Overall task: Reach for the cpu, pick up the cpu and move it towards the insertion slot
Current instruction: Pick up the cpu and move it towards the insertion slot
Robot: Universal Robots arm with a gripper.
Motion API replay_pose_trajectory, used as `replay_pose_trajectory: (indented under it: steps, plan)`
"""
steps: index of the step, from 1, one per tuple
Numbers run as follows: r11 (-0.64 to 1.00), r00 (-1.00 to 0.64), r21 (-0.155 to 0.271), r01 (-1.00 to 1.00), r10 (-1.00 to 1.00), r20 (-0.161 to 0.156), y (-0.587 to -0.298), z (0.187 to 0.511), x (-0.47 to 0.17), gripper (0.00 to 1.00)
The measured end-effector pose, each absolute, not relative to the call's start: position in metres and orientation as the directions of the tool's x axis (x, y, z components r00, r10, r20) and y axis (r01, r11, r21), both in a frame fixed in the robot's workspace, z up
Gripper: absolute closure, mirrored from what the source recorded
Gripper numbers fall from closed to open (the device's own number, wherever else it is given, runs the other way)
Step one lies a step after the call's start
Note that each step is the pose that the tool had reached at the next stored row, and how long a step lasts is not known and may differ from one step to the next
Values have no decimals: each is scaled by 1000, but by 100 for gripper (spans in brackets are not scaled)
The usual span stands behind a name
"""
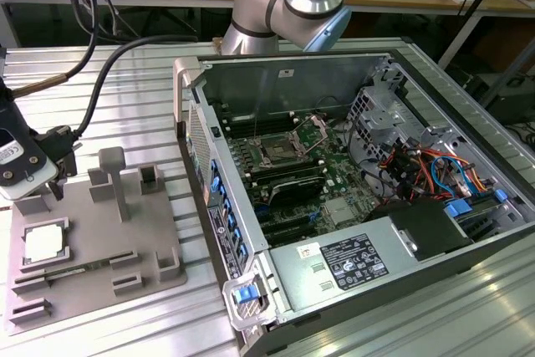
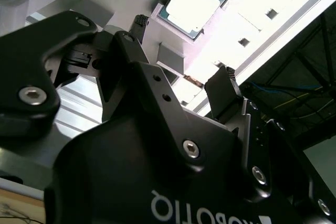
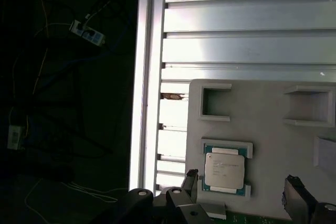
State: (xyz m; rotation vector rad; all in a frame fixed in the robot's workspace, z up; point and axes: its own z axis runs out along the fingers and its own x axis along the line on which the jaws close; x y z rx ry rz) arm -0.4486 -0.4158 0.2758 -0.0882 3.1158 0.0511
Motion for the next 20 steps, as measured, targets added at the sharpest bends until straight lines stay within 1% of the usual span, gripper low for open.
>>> replay_pose_trajectory:
  steps: [20]
  plan:
    - [998, -998, 29, -55, -54, -24, -422, 241, -450, 27]
